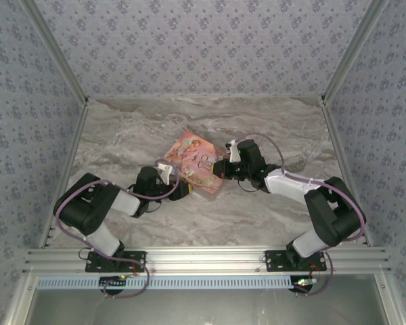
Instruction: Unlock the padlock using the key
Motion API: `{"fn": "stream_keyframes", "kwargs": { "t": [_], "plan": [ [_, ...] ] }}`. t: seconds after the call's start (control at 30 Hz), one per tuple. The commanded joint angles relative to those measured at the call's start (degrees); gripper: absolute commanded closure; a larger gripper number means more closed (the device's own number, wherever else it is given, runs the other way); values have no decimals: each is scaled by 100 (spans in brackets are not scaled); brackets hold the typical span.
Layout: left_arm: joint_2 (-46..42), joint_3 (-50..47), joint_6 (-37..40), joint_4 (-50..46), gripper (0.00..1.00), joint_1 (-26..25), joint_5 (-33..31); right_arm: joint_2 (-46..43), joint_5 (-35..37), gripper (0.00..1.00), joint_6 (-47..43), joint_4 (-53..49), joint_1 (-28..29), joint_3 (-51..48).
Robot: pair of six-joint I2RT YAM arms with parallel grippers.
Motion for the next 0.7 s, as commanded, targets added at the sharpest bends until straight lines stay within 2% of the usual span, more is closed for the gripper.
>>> {"fn": "stream_keyframes", "kwargs": {
  "t": [0.0, 0.2, 0.33, 0.67],
  "plan": [
    [13, 179, 21, 404, 69, -27, 40, -116, 53, 96, 32, -203, 7, -111],
    [-97, 200, -42, 298, 72, -68, -14, -249, 38, 96, -54, -28, -1, -138],
    [-408, 285, -120, -179, 72, -178, -195, -500, 67, 96, -145, -15, -35, -93],
    [-1238, 811, -1111, -1524, 77, -355, -443, -1588, 354, 96, -1451, -275, 225, -553]
  ]
}}
